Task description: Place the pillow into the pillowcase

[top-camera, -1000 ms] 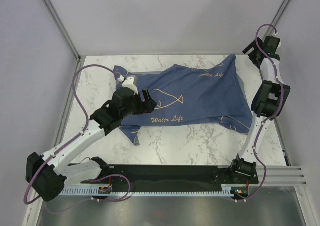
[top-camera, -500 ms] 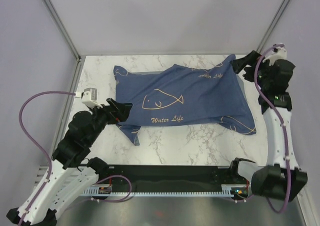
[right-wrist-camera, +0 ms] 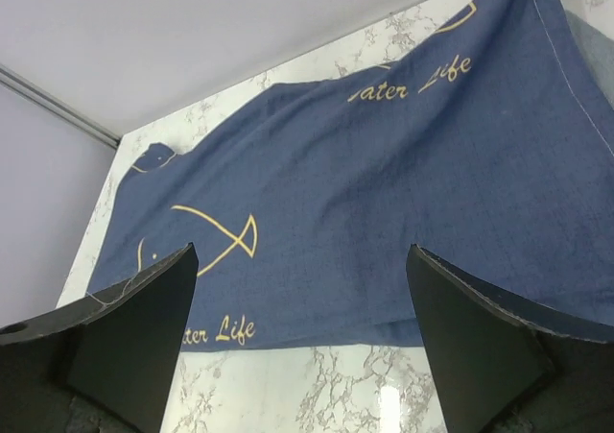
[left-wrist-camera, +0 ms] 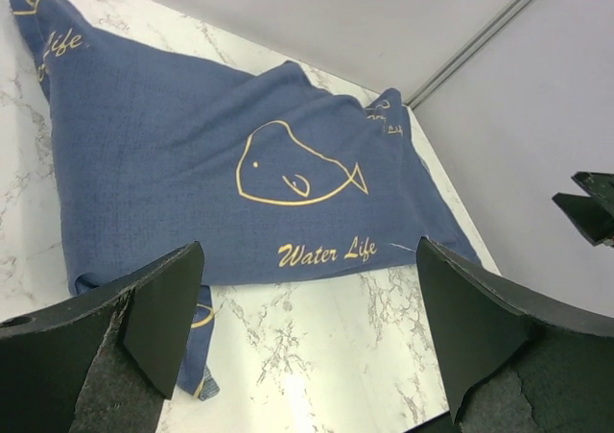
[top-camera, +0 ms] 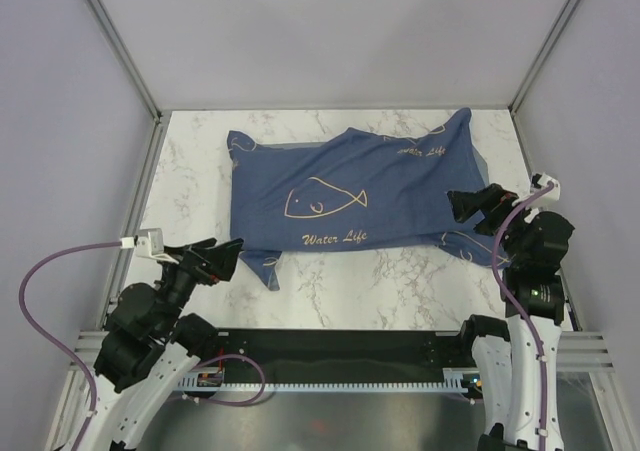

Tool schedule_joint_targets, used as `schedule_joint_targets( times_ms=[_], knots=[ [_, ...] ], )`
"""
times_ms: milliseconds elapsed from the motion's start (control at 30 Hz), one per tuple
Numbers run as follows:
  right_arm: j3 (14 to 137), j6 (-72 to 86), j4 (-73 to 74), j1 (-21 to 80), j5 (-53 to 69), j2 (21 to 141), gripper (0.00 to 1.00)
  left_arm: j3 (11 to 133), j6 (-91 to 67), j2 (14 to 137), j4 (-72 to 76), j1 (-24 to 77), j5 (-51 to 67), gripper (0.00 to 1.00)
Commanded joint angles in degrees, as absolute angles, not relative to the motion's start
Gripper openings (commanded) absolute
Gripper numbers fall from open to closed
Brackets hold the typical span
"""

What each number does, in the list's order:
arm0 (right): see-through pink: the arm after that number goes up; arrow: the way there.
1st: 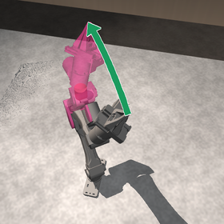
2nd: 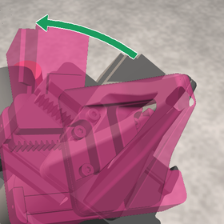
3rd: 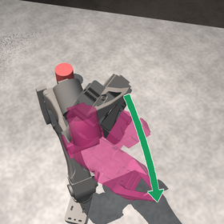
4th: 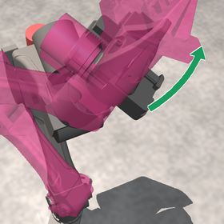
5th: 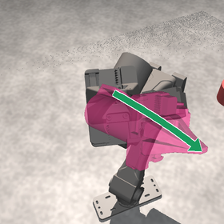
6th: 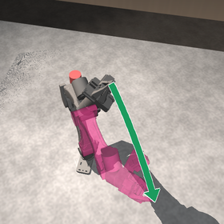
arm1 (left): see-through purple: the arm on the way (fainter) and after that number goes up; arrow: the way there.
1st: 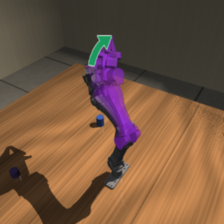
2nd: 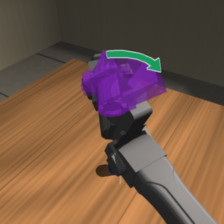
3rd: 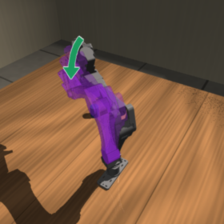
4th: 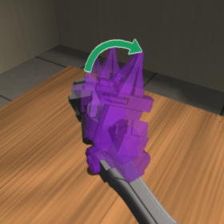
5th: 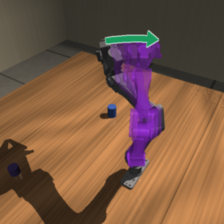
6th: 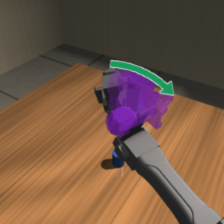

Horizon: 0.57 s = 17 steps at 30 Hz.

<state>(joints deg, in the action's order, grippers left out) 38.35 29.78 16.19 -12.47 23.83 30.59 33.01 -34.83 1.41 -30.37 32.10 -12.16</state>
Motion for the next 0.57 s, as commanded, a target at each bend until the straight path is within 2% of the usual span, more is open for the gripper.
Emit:
schedule_joint_targets(
  times_ms=[0,533],
  knots=[
    [37.4,30.0,15.0,-12.3,24.2,29.9,0.98,31.0,-36.6,-3.2,-30.4,32.0,-14.9,1.00],
    [38.8,26.8,18.1,-12.4,21.1,31.9,0.98,31.9,-36.4,-1.6,-30.8,32.0,-15.4,1.00]
  ],
)
